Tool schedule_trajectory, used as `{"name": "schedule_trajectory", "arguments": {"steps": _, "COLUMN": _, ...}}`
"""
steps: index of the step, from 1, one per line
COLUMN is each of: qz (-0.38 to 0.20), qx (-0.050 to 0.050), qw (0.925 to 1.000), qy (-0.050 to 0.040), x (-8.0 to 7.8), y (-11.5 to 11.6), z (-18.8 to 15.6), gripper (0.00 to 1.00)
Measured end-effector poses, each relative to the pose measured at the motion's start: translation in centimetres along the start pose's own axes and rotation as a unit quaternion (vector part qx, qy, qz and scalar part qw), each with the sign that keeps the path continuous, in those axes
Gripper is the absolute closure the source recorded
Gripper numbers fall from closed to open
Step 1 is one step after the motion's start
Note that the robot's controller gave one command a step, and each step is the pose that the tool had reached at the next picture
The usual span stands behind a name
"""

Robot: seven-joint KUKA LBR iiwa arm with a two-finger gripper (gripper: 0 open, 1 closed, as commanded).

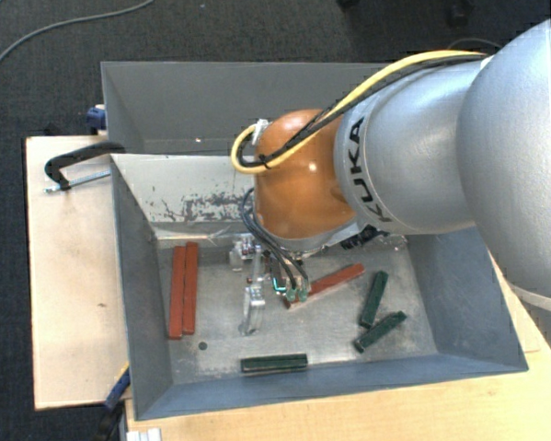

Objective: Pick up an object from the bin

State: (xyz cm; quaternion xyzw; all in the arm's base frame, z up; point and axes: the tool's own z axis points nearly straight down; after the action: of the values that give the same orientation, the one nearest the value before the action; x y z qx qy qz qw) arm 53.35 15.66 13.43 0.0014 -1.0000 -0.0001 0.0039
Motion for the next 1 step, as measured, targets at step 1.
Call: {"name": "schedule_trajectory", "arguments": {"steps": 1, "qz": -0.105, "qx": 0.002, "qw": 0.9945, "qy": -0.0017, "x": -0.14, "y": -11.57, "z": 6.55, "gripper": 0.0}}
